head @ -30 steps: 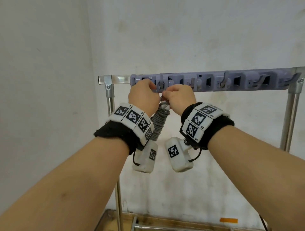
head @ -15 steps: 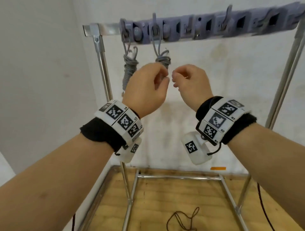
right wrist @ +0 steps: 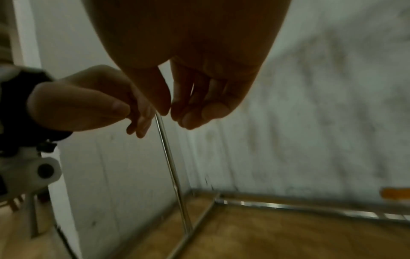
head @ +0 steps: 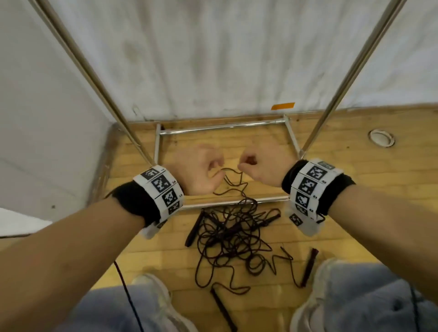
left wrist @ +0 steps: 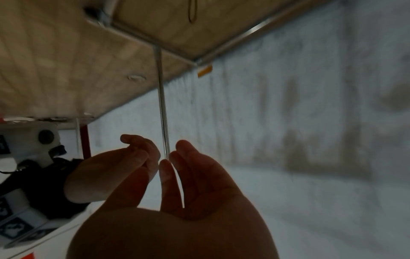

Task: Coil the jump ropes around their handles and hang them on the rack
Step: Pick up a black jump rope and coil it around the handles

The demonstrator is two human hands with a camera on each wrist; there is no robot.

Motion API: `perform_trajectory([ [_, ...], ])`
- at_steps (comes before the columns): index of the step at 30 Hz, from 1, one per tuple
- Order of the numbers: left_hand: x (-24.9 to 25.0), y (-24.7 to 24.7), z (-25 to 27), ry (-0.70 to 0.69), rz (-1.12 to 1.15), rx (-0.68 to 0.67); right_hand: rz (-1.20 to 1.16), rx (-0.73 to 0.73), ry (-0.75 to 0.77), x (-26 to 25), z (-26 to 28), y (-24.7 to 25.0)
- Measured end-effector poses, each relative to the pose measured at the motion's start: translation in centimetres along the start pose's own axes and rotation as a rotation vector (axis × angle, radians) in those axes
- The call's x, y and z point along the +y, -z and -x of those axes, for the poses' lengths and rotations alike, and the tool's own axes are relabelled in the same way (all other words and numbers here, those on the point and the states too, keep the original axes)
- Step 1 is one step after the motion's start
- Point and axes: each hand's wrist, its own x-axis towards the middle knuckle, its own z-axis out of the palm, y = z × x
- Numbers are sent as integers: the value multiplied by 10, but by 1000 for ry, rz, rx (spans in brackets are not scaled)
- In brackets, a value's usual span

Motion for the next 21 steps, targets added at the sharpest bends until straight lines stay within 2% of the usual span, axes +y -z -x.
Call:
perform_trajectory([
  [5, -23, -100, -2, 49, 36, -180, 31, -265, -109, 55, -8, -79],
  [11, -61, -201, 7, 201, 113, -309, 10, -417, -167, 109, -16, -177],
  [15, -78, -260, 21, 222, 130, -503, 21, -563, -162, 128, -15, -237],
  [18, -87, -294, 32, 287, 156, -574, 12, -580, -131, 135, -9, -274],
  [21, -90, -312, 38, 308, 148, -615, 42, -520, -97, 139, -4, -293],
])
